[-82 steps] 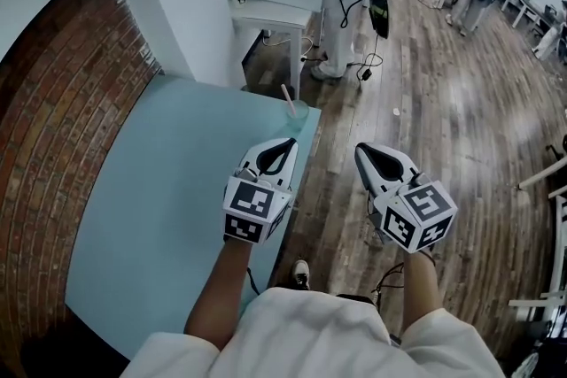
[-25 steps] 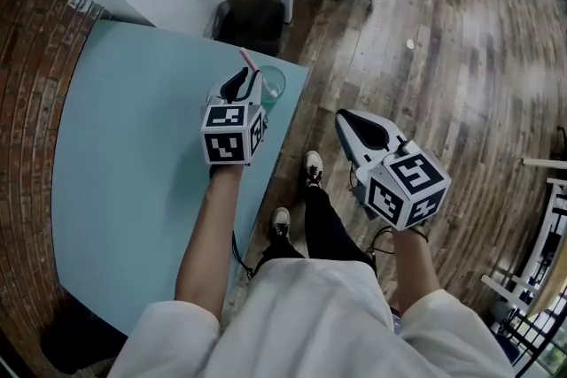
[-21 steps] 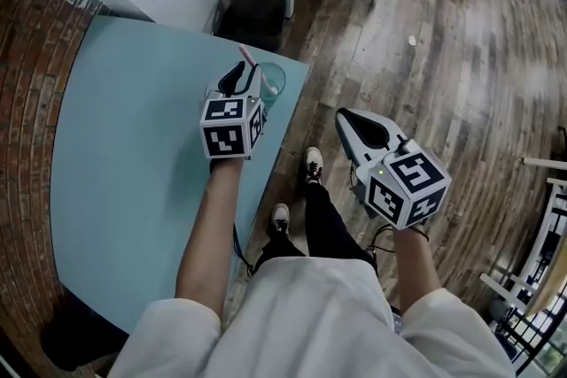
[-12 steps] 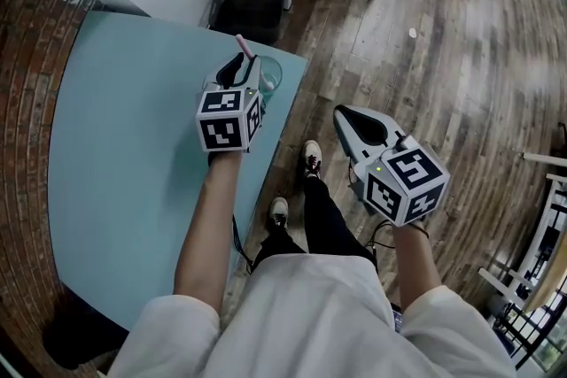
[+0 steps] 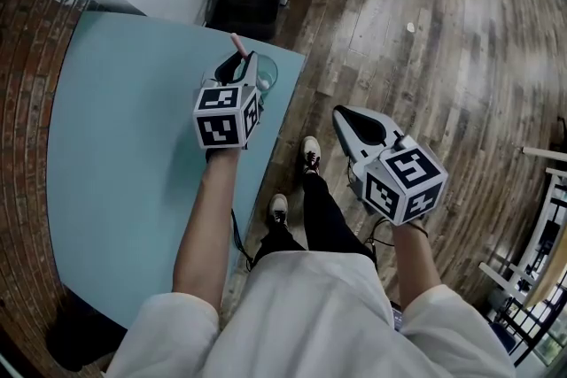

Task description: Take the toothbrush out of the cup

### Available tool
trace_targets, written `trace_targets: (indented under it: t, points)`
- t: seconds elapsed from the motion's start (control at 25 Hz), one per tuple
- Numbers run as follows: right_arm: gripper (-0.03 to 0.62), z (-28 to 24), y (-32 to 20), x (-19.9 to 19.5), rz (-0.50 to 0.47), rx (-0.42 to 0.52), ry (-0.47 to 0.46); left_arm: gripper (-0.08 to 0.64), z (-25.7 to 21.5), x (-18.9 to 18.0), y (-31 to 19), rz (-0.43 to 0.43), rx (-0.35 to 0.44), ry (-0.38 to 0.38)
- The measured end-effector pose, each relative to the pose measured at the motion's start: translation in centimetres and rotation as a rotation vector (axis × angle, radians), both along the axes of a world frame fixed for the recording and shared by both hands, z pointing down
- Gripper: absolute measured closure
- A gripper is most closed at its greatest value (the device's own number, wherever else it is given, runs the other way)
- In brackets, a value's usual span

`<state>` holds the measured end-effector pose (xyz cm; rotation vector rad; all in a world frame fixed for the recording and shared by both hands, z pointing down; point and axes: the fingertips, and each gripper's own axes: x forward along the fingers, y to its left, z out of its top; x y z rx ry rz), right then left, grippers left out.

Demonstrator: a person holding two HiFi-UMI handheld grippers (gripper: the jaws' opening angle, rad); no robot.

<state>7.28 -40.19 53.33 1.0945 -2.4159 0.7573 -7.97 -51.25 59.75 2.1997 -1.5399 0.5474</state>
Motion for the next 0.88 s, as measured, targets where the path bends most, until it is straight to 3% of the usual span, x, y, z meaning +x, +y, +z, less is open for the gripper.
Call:
trace_targets:
  t: [0.36,0.88]
  points:
    - [0.594,-0.4,-0.4,-0.2,0.010,0.010,0.001,0.505,-1.4,0.7,0.1,0.036,0.044,-0.021]
    - [0.594,-2.5,0.6,0.1,0.035,0.053,0.002,0.506,-4.7,1.7,1.5,0.075,0.109,-0.011]
